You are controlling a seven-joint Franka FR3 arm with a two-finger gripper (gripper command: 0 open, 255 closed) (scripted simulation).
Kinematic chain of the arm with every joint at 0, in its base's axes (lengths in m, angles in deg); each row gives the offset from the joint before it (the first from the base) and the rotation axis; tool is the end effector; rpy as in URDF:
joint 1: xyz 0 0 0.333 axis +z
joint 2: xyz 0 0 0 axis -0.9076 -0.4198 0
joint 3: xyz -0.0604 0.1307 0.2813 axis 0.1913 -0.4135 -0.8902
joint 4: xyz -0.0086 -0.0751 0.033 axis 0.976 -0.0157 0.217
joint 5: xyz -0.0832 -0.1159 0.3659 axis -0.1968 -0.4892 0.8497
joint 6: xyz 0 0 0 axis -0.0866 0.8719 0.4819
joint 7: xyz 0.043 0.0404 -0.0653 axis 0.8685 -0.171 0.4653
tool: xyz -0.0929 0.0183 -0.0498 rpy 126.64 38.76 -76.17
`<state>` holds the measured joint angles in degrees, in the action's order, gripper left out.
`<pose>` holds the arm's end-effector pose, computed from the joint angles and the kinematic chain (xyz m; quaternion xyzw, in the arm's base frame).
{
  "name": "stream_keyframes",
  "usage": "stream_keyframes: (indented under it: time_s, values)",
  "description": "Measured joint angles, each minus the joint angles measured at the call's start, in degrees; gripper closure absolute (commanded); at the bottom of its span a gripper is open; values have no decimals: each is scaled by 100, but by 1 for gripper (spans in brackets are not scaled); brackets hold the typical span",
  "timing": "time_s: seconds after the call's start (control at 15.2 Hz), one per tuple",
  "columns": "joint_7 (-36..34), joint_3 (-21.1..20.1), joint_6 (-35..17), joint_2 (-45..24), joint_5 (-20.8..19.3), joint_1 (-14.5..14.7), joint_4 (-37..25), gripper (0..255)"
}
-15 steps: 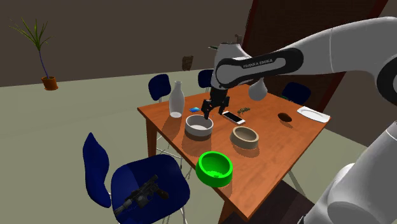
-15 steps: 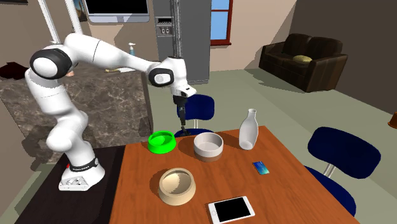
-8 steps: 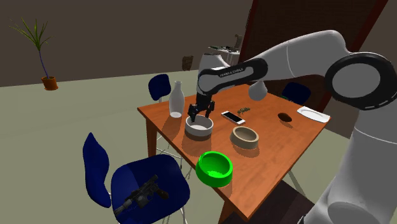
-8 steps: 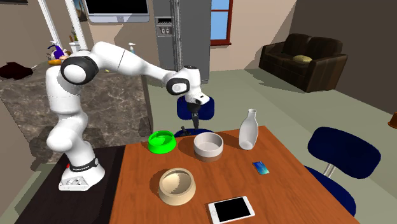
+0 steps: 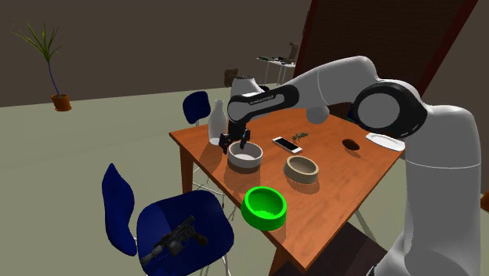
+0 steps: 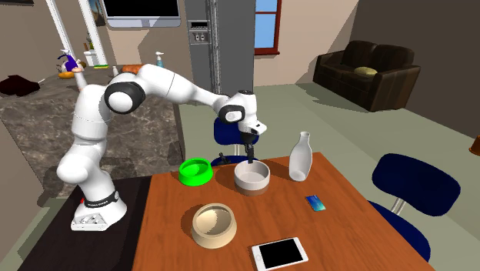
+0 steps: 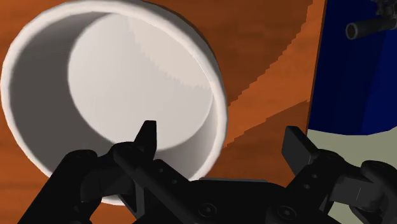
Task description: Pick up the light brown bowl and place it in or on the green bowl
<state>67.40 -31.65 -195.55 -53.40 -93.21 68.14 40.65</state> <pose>0.6763 0.0662 0.3528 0.9993 -0.0251 0.0270 0.0102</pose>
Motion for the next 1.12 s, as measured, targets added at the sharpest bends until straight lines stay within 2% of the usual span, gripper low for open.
stream_keyframes:
  time_s: [0.4,0.79,0.86,1.12]
  values:
    - [-13,13,-333,-261,-21,1,75,0]
    - [-12,15,-371,-288,-23,0,82,0]
    - [-12,15,-371,-288,-23,0,82,255]
    - [-12,14,-371,-288,-23,0,83,255]
